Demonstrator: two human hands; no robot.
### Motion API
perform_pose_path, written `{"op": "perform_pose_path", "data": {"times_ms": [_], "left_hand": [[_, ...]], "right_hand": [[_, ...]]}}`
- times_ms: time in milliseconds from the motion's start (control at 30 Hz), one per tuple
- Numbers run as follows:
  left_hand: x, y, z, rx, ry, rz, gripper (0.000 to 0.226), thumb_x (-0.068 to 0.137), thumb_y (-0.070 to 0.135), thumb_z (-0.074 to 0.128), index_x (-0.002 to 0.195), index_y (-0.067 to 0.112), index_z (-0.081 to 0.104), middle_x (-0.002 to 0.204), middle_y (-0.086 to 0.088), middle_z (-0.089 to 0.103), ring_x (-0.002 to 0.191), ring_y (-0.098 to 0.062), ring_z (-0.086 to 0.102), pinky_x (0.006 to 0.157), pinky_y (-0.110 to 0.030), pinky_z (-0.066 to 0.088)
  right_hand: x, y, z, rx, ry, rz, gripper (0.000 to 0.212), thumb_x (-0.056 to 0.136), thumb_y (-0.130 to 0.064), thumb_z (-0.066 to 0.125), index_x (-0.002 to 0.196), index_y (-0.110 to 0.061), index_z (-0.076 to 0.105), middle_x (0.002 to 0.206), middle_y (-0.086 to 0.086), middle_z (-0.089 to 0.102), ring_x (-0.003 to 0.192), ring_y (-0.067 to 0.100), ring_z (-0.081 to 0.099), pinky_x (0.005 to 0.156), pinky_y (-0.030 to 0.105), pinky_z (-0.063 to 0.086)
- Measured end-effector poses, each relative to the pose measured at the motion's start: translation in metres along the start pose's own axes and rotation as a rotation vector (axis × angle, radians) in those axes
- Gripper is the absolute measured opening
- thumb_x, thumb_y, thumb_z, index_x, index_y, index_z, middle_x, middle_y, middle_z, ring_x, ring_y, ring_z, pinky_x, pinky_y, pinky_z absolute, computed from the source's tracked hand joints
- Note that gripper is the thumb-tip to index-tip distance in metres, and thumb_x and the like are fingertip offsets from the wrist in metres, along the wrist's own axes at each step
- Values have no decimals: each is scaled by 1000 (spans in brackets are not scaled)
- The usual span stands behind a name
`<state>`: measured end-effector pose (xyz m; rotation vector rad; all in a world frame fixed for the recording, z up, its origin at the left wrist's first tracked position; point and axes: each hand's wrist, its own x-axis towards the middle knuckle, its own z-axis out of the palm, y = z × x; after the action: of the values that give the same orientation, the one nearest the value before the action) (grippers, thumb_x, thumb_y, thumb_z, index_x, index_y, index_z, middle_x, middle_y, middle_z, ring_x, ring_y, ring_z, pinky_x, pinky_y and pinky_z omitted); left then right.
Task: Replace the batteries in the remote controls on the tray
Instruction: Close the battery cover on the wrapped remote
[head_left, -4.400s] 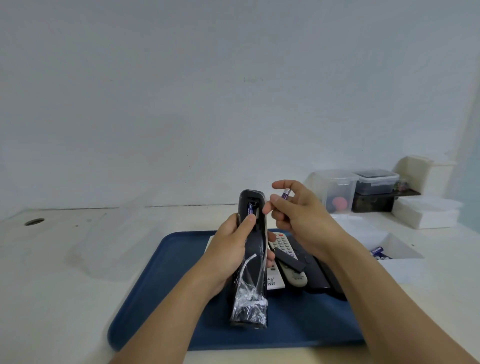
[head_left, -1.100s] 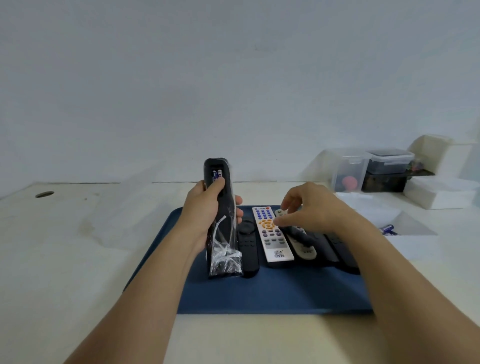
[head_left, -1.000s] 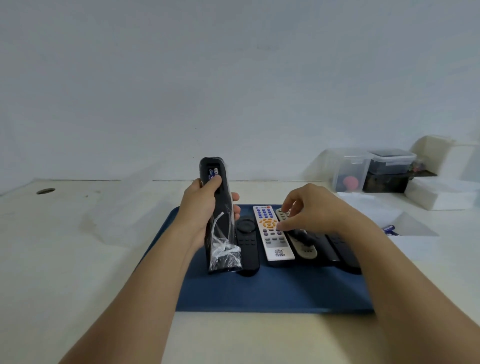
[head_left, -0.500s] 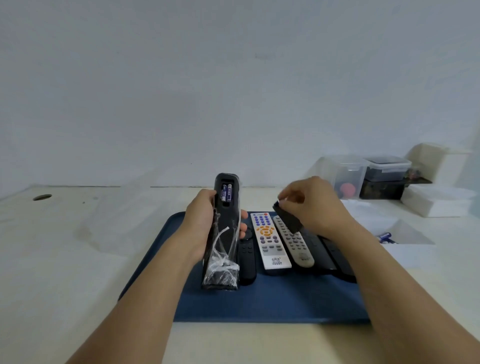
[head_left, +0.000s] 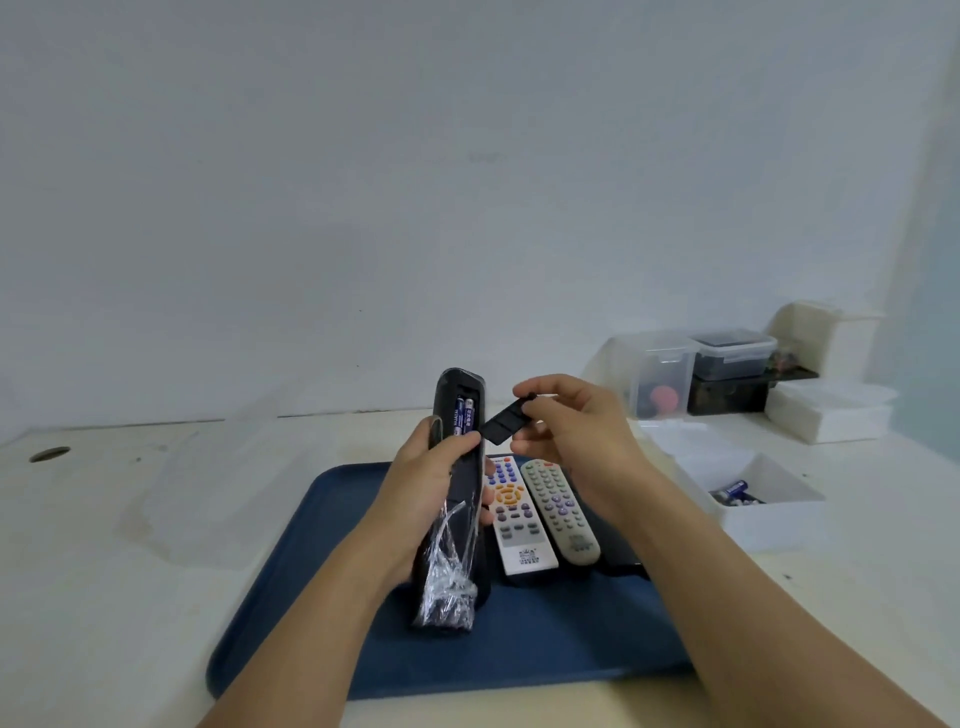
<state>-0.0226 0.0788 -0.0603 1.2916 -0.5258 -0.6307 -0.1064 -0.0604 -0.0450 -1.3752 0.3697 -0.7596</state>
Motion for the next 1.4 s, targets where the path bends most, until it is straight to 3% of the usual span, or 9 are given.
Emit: {"op": "perform_pose_path", "data": {"times_ms": [200,333,500,633,767,833,967,1200,1400], "left_hand": [[-5,2,1,10,-27,47,27,91,14,72,115,8,60,72,-14,69,56,-22,66,50,-32,55],[-4,2,1,26,-12,60,25,91,16,73,112,10,62,72,-16,70,54,-25,66,49,-31,54],[-3,0,0,9,-16,70,23,93,18,71,113,11,61,78,-19,70,55,-27,65,51,-33,55],[3,-5,-2,60,1,121,16,96,27,68,111,22,67,98,-19,76,73,-27,72,69,-44,62],[2,-4,-3,68,-14,167,18,101,30,60,113,17,65,94,-15,76,71,-16,73,62,-29,59],[2,-6,-1,31,-69,171,25,100,31,61,117,13,61,97,-24,71,75,-24,71,66,-35,59],[-1,-7,3,-75,-149,179,34,99,31,62,120,7,51,74,-12,61,68,-26,68,75,-46,58],[-2,-8,5,30,-252,245,22,99,19,61,113,9,45,66,0,57,64,-19,69,77,-39,56],[0,-13,2,64,-264,217,31,97,26,67,117,7,52,81,-5,60,82,-24,66,82,-46,57]], "right_hand": [[-2,9,3,123,-145,108,15,84,-6,76,96,2,73,86,15,72,78,22,72,69,20,58],[-2,5,-2,91,-214,83,19,80,-8,79,96,1,74,83,12,74,76,20,73,72,21,59],[-5,2,-2,-222,-197,-37,23,82,-25,80,83,-3,73,60,8,62,47,14,54,43,21,45],[-8,4,4,-468,-205,-146,42,98,-30,62,66,-3,61,51,6,52,37,8,38,39,17,32],[-12,-1,5,-115,-344,127,38,104,-26,52,71,-10,62,55,10,55,35,11,39,34,17,26],[-13,-3,5,-23,-357,199,36,104,-24,51,73,-8,62,57,12,59,36,11,44,33,16,28],[-15,-5,9,82,-360,269,32,104,-23,49,80,-3,58,57,10,60,38,10,47,31,14,28],[-16,-2,11,32,-347,252,44,101,-29,55,64,-5,61,58,11,60,40,11,44,33,15,28],[-15,-6,7,-57,-277,239,42,96,-35,64,67,-4,65,59,12,60,42,13,46,34,17,32]]}}
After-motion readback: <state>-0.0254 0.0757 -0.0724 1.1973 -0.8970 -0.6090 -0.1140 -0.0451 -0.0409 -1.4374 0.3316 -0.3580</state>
